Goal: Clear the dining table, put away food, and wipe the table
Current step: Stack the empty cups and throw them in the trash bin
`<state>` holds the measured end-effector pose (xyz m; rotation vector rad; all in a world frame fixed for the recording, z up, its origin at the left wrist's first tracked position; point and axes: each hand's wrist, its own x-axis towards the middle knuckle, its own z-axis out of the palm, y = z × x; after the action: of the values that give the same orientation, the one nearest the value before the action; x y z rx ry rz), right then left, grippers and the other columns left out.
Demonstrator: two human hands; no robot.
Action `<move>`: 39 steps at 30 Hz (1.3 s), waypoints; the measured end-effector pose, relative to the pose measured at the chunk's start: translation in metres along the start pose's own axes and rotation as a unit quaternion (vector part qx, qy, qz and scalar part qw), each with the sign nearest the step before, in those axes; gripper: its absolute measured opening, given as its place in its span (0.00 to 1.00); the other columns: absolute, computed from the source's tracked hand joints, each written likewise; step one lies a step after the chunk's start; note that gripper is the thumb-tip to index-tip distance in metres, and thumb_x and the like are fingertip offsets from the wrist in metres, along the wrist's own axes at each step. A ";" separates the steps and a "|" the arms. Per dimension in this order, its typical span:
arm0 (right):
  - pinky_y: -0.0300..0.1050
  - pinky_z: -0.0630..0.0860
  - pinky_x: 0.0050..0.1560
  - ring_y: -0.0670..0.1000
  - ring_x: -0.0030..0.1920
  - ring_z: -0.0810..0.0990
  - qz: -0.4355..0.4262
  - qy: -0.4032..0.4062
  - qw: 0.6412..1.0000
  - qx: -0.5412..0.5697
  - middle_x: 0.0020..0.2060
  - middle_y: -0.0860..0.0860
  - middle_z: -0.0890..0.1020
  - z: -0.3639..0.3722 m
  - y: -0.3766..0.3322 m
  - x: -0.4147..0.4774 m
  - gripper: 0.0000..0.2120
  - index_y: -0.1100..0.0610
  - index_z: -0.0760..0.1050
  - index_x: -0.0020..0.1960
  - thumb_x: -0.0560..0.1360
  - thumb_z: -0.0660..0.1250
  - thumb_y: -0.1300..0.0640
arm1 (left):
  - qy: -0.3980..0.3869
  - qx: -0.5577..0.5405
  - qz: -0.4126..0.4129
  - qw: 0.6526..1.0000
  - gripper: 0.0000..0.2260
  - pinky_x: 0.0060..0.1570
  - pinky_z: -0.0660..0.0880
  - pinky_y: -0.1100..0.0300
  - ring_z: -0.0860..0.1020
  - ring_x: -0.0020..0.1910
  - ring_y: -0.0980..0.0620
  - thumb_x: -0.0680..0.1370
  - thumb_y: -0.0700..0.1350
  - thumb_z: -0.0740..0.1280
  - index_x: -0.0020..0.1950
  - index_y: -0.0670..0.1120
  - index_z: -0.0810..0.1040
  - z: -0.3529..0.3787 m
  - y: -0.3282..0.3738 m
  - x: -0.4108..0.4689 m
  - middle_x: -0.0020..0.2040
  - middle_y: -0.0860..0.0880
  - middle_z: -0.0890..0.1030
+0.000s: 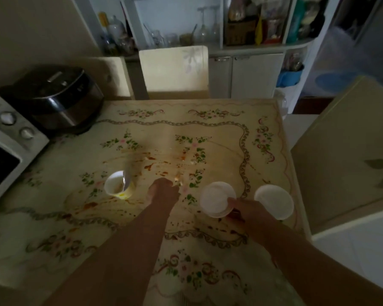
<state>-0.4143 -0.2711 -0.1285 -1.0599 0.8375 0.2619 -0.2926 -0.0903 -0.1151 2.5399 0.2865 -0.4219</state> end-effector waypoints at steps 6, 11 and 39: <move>0.43 0.79 0.43 0.52 0.46 0.82 0.008 0.026 0.999 0.022 0.45 0.56 0.83 0.022 -0.003 0.028 0.06 0.60 0.76 0.52 0.76 0.67 0.60 | -0.006 0.072 -0.008 0.997 0.24 0.53 0.78 0.50 0.80 0.55 0.43 0.72 0.56 0.71 0.65 0.48 0.74 0.013 0.005 0.041 0.59 0.44 0.79; 0.45 0.79 0.46 0.53 0.48 0.82 0.012 0.039 0.999 0.019 0.48 0.56 0.83 0.023 0.002 0.040 0.06 0.59 0.76 0.52 0.77 0.67 0.59 | -0.015 0.135 0.012 0.991 0.26 0.45 0.71 0.56 0.77 0.57 0.45 0.70 0.58 0.72 0.63 0.48 0.71 0.021 0.009 0.053 0.59 0.46 0.78; 0.48 0.77 0.53 0.54 0.50 0.79 -0.004 0.073 0.997 -0.028 0.48 0.55 0.81 0.035 -0.010 0.055 0.16 0.63 0.74 0.63 0.78 0.64 0.56 | -0.033 -0.107 0.106 0.988 0.07 0.45 0.80 0.58 0.80 0.43 0.53 0.74 0.47 0.71 0.50 0.49 0.84 0.021 0.020 0.027 0.46 0.51 0.84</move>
<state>-0.3552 -0.2568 -0.1532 -1.1451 0.9613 0.2052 -0.2672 -0.1149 -0.1320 2.3102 0.0320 -0.3711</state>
